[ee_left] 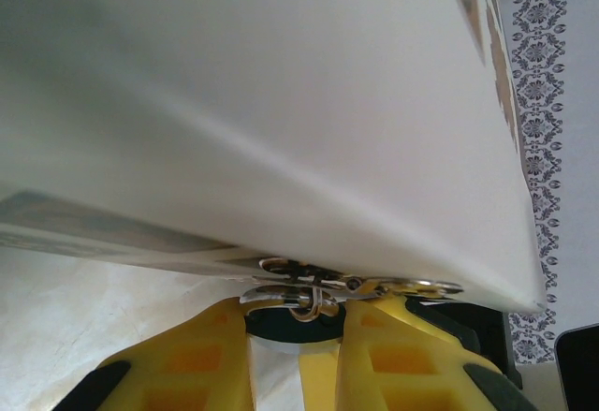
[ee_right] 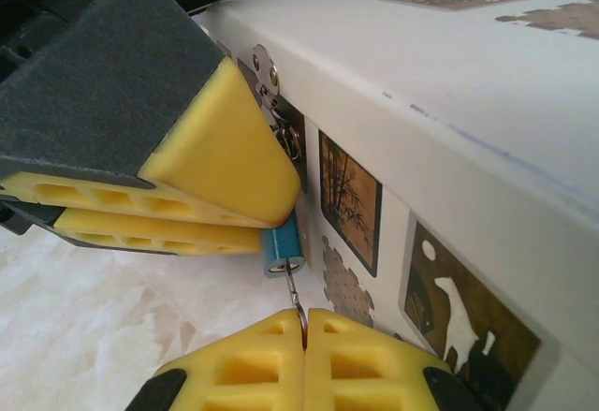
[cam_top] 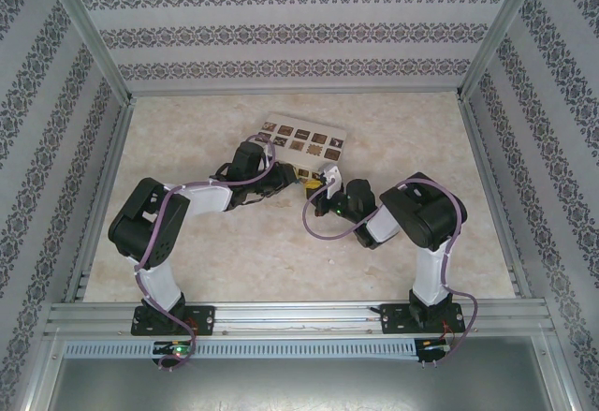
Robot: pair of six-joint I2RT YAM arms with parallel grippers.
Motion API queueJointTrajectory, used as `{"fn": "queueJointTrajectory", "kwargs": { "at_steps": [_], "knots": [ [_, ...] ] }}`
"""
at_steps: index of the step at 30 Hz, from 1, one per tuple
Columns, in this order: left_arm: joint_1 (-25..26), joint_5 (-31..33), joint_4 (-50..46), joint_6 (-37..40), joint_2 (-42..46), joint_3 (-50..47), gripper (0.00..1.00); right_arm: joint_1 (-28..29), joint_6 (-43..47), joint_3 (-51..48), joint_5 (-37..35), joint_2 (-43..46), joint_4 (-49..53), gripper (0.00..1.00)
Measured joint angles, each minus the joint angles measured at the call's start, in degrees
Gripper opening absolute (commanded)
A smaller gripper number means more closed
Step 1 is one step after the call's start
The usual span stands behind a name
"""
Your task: Unlock a padlock with a key
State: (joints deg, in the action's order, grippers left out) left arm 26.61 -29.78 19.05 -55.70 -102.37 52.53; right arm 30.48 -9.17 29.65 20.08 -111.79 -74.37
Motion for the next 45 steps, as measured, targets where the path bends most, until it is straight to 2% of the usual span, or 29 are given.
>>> {"fn": "queueJointTrajectory", "kwargs": {
  "at_steps": [25, 37, 45],
  "knots": [
    [0.0, 0.0, -0.7, 0.5, 0.1, 0.0, 0.21, 0.5, -2.0, 1.0, 0.6, -0.2, 1.6, 0.0],
    [0.2, 0.2, -0.5, -2.0, 0.1, -0.3, 0.21, 1.7, -2.9, 2.3, -1.1, -1.2, 1.7, 0.0],
    [0.3, 0.4, 0.9, -2.0, 0.1, -1.5, 0.25, 1.7, -4.2, 1.4, -1.2, -1.2, 1.4, 0.0]
  ]
}}
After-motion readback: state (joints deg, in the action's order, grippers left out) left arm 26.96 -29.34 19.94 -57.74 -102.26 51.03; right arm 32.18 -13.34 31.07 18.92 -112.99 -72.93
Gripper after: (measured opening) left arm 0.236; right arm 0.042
